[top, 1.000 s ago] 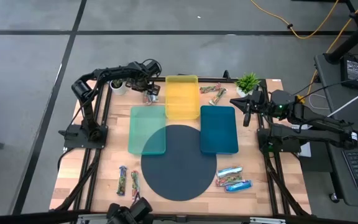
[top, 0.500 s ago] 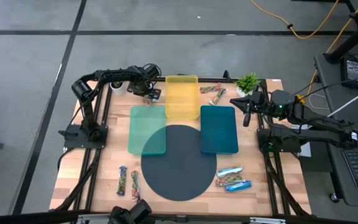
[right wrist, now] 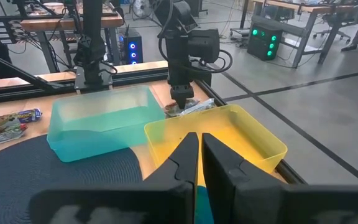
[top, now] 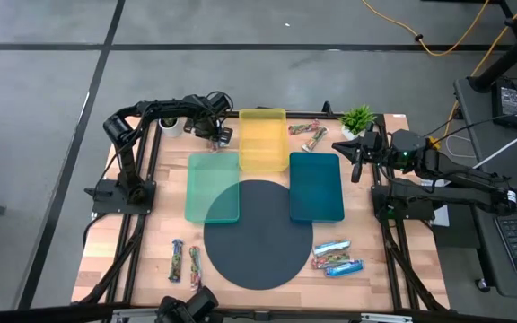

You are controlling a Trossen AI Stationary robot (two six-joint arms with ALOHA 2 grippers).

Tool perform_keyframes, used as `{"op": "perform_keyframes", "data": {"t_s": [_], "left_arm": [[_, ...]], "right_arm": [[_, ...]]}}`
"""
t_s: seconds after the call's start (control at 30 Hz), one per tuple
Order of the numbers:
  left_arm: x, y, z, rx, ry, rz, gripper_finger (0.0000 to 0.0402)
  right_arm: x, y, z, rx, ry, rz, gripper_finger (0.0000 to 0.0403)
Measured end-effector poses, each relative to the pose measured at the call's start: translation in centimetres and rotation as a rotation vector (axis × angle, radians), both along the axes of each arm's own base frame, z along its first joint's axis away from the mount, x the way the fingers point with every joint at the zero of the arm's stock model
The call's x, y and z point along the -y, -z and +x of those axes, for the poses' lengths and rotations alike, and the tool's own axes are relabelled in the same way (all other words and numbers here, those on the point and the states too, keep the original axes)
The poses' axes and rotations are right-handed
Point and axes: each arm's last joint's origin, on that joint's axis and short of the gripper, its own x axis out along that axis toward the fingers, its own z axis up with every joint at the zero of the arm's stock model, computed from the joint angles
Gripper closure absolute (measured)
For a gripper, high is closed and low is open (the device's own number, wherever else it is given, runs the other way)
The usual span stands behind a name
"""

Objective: Pick and place Granola Bars by type
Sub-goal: Put the red granola bar into the light blue bin

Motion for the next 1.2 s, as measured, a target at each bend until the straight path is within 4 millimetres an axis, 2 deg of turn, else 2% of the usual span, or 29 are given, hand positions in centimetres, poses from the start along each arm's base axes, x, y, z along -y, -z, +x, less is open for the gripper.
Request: {"op": "perform_keyframes", "data": {"t_s": [0.27, 0.4, 0.57, 0.83, 0.93, 1.03, 1.2], "left_arm": [[0.1, -0.1, -0.1, -0.01, 0.021, -0.005, 0.0351], [0.1, -1.2, -0.3, -0.018, 0.041, -0.008, 0.0372], [-0.1, -4.6, -0.8, 0.012, 0.051, 0.027, 0.0392], [0.6, -13.3, -1.5, 0.179, 0.066, 0.214, 0.0391], [1.4, -15.8, -2.1, 0.237, 0.067, 0.277, 0.039], [2.2, -17.2, -2.7, 0.267, 0.07, 0.314, 0.0392], [3.0, -18.2, -3.0, 0.295, 0.083, 0.339, 0.0394]], "right_arm": [[0.0, 0.0, 0.0, 0.0, 0.0, 0.0, 0.0377], [0.0, 0.0, 0.0, 0.0, 0.0, 0.0, 0.0377], [0.0, 0.0, 0.0, 0.0, -0.001, -0.001, 0.0377], [0.0, 0.0, 0.0, -0.001, -0.002, -0.003, 0.0377], [0.0, 0.0, 0.0, -0.001, -0.001, -0.003, 0.0377], [0.0, 0.0, 0.0, -0.001, -0.002, -0.003, 0.0377], [0.0, 0.0, 0.0, -0.001, -0.001, -0.003, 0.0377]]}}
